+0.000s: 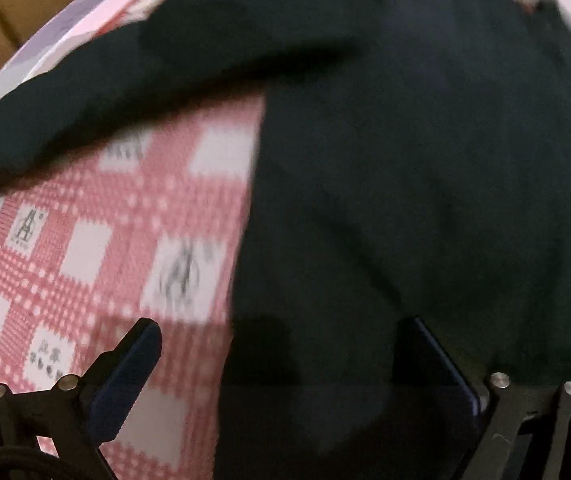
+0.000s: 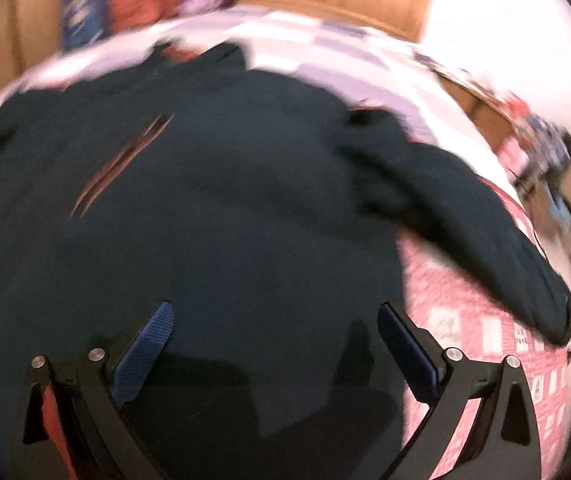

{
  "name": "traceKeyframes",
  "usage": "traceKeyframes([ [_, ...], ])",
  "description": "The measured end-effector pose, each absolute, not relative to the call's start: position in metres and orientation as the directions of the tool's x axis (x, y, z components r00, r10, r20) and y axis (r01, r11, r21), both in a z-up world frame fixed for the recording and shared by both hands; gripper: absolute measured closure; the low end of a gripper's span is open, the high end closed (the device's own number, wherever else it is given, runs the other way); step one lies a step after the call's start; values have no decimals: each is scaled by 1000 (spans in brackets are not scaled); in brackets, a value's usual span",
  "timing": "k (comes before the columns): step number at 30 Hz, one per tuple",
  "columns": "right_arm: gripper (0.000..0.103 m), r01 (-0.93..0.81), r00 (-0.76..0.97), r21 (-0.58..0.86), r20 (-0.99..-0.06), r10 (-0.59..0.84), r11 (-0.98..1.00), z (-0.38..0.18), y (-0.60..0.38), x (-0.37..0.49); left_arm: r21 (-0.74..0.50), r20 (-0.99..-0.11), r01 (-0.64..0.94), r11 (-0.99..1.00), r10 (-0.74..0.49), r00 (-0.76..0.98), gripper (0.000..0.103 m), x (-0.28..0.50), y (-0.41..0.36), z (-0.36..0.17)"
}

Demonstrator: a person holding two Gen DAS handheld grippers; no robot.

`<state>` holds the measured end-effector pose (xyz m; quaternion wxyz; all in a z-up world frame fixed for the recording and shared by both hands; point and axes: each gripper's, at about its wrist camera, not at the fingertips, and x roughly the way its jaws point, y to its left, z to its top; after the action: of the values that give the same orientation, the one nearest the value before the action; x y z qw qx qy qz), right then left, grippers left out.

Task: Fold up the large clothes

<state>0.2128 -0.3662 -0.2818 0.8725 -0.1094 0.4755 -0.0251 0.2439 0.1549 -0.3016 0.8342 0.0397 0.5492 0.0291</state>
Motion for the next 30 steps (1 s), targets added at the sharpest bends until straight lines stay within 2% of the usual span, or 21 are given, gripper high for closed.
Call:
traceKeyframes([
  [2, 0, -17, 527, -230, -829, -187, 973, -293, -381, 199, 68, -913, -69, 995, 91, 399, 0, 241, 177, -302],
  [5, 0, 243, 466, -187, -838, -283, 952, -293, -452, 176, 91, -908, -140, 986, 140, 395, 0, 234, 204, -298],
  [8, 0, 357, 411, -230, -831, -374, 905, -284, -488, 146, 99, -902, -146, 984, 151, 405, 1, 215, 205, -284],
  [12, 0, 326, 460, -167, -832, -310, 931, -262, -466, 104, 45, -895, -31, 998, 54, 442, 1, 177, 176, -270],
  [15, 0, 189, 518, -139, -827, -219, 972, -258, -415, 79, 97, -917, 60, 994, 66, 392, 1, 140, 153, -287],
  [17, 0, 75, 496, -177, -847, -191, 981, -271, -390, 62, 55, -918, 25, 998, 40, 394, 0, 133, 164, -290],
  [18, 0, 74, 483, -187, -853, -199, 980, -279, -393, 48, 21, -922, 7, 1000, 16, 387, 0, 133, 171, -290],
  [19, 0, 115, 487, -133, -857, -172, 985, -278, -407, 36, 16, -926, 4, 1000, 14, 378, 0, 129, 174, -287],
  [20, 2, 149, 485, -37, -868, -106, 988, -277, -424, 25, 54, -924, 7, 998, 48, 380, 0, 126, 176, -286],
  [21, 2, 196, 458, -22, -882, -111, 980, -278, -436, 16, 117, -915, 4, 993, 106, 390, 0, 115, 171, -282],
  [22, 2, 241, 435, -90, -880, -190, 966, -276, -442, 7, 142, -909, -10, 990, 134, 395, 0, 108, 177, -277],
  [25, 2, 307, 429, -115, -869, -245, 945, -258, -463, -28, 96, -912, -31, 995, 101, 399, 1, 90, 186, -264],
  [27, 2, 303, 424, -99, -876, -228, 948, -252, -465, -45, 107, -915, -3, 994, 99, 392, 1, 68, 172, -267],
  [30, 2, 248, 401, -18, -908, -119, 969, -257, -460, -56, 111, -932, 25, 994, 95, 350, 1, 53, 154, -280],
])
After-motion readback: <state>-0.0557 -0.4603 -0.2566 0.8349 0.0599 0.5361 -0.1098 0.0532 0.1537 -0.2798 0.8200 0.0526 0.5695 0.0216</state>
